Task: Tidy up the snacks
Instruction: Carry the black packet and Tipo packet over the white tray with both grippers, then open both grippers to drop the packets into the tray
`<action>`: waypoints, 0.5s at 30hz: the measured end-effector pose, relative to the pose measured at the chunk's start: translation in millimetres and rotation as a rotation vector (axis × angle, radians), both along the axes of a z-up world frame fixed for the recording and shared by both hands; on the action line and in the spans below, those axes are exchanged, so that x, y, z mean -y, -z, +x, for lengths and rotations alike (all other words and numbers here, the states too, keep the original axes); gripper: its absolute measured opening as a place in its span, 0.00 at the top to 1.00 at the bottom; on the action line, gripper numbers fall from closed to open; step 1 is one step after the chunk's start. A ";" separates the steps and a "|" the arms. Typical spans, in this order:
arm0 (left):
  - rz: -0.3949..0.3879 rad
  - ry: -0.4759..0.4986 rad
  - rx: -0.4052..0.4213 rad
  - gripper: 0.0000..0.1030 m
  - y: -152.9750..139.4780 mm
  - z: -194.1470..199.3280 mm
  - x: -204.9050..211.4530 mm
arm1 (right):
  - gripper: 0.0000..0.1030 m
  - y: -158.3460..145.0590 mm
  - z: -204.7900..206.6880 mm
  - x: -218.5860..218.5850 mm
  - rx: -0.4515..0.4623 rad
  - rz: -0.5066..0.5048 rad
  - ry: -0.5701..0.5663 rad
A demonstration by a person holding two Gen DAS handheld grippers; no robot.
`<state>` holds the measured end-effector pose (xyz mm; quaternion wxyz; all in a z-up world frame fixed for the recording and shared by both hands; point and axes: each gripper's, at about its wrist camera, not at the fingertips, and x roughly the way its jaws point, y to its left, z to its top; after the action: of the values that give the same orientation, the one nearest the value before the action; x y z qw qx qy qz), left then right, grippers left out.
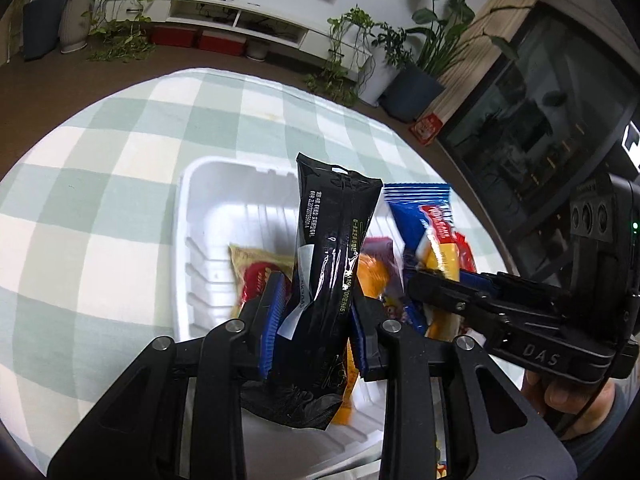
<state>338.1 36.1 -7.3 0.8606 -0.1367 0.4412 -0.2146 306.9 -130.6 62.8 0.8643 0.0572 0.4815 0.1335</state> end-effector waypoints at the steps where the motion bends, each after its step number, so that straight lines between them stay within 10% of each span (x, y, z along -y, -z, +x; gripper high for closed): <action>1: 0.006 0.002 -0.001 0.73 2.6 1.0 2.0 | 0.70 2.2 1.1 0.0 -0.006 -0.003 -0.001; 15: 0.030 -0.010 -0.003 0.72 9.6 4.3 3.8 | 0.68 13.3 2.9 -7.8 -0.016 -0.031 0.005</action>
<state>342.4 32.3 -16.9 0.8628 -0.1263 0.4452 -0.2035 309.8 -122.8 49.6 0.8614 0.0458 0.4905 0.1234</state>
